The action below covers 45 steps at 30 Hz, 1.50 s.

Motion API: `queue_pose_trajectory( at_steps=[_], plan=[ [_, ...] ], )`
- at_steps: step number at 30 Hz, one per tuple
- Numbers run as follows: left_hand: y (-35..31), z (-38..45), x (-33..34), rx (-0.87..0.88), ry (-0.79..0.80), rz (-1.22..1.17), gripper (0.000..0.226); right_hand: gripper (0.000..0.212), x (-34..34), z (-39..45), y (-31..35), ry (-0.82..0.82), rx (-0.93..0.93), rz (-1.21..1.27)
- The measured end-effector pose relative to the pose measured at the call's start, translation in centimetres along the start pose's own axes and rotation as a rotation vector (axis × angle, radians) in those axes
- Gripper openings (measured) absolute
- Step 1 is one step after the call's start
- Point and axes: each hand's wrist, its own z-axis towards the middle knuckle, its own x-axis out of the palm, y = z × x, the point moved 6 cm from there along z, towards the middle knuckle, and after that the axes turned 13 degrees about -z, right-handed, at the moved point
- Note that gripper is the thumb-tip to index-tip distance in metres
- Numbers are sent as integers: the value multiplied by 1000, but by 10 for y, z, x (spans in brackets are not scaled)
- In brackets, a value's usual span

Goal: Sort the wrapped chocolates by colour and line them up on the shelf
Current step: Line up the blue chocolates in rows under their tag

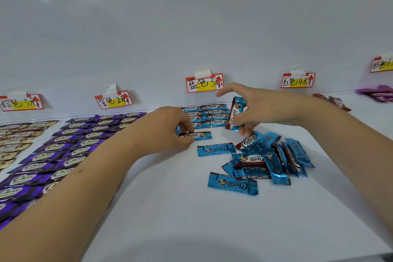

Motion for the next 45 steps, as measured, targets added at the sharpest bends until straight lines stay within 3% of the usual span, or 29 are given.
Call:
queue_pose_trajectory(
  at_steps=[4,7,12,17,25,30,39,45],
  plan=[
    [0,-1,-1,-3,-3,7,26,11,-2,3,6,-78,-46,-45],
    [2,0,-3,-4,-29,9,27,4,-4,8,4,-189,-62,-101],
    [3,4,-3,-9,-51,25,29,15,6,20,8,-298,-115,-205],
    [5,1,-8,-1,-36,21,32,30,13,18,9,-183,-227,-609],
    [24,-6,-16,-87,3,91,18,24,13,16,5,-88,-260,-585],
    [26,-3,-14,-85,19,59,15,28,15,22,3,-126,-262,-553],
    [9,1,-13,35,-10,57,31,33,23,21,10,-112,-306,-624],
    [12,2,-6,30,-13,57,24,32,23,20,11,-122,-301,-627]
  ],
)
